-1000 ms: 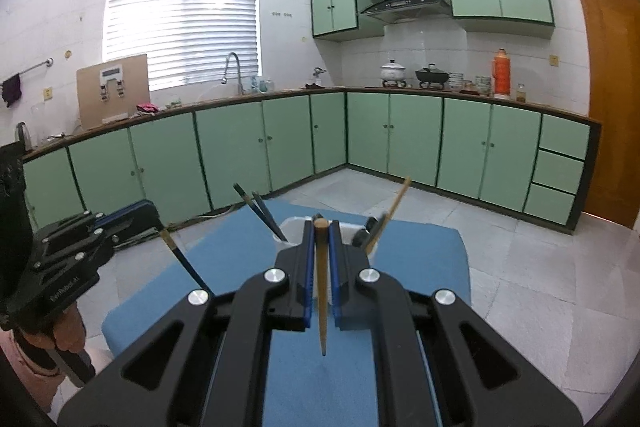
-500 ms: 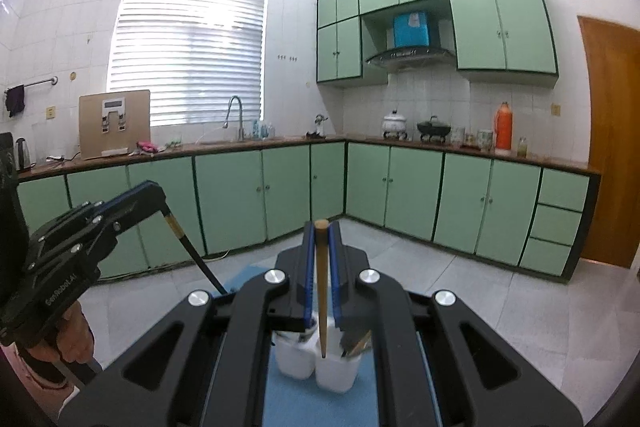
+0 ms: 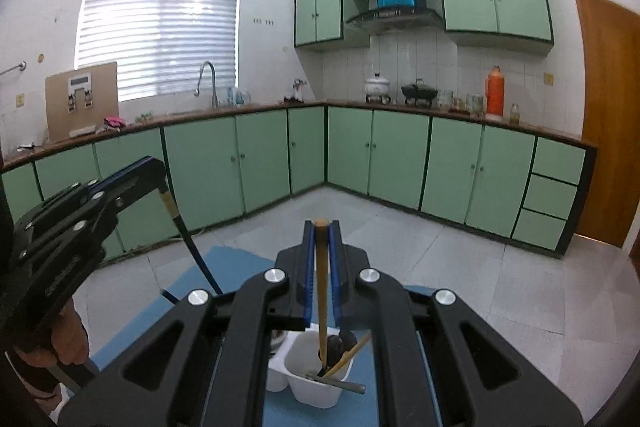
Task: Organize utensils
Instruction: 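Lift both chopsticks over the white holders with the left and right tools, then drop the black chopstick into the holder with the left tool while the right drops the wooden one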
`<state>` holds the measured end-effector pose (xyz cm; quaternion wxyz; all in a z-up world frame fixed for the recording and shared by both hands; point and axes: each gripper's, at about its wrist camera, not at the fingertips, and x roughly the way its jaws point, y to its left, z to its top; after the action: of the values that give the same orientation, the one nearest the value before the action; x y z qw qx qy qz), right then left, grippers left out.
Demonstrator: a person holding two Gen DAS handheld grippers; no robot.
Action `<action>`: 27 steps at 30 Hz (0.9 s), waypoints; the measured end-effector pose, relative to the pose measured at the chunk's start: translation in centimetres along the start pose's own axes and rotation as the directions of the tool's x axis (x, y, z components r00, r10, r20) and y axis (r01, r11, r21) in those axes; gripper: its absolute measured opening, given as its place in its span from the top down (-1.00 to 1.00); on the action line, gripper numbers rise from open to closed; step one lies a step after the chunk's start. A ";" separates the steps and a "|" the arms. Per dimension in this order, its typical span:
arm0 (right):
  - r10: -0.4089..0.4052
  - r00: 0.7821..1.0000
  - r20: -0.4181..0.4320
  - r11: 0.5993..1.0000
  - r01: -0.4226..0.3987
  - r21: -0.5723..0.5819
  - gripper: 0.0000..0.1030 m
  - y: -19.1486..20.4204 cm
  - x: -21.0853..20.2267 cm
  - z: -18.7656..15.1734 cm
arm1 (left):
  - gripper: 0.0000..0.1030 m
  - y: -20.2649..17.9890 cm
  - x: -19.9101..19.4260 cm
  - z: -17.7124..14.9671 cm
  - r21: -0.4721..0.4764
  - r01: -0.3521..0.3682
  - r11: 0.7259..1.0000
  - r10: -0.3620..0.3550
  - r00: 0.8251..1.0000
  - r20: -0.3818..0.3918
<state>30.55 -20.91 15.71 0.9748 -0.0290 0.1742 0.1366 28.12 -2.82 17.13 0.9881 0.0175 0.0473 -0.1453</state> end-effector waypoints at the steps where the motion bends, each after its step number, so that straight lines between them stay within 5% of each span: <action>1: 0.004 1.000 -0.009 1.000 -0.004 0.005 0.88 -0.1 0.6 -0.4 | 0.88 0.2 0.6 -0.6 -0.003 0.001 1.000 -0.001 1.000 -0.013; 21: 0.005 0.992 -0.123 0.999 0.001 0.051 0.88 0.1 5.1 -4.7 | 0.87 1.6 5.2 -6.4 -0.043 0.028 0.999 -0.038 0.973 -0.227; 27: -0.004 0.994 -0.111 0.998 0.010 0.058 0.84 -0.1 4.4 -4.4 | 0.78 2.2 4.7 -6.2 -0.054 0.020 0.998 -0.032 0.973 -0.228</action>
<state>33.07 -20.35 10.12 0.9645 -0.0088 0.2318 0.1262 32.66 -1.76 10.56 0.9742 0.0079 0.1648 -0.1541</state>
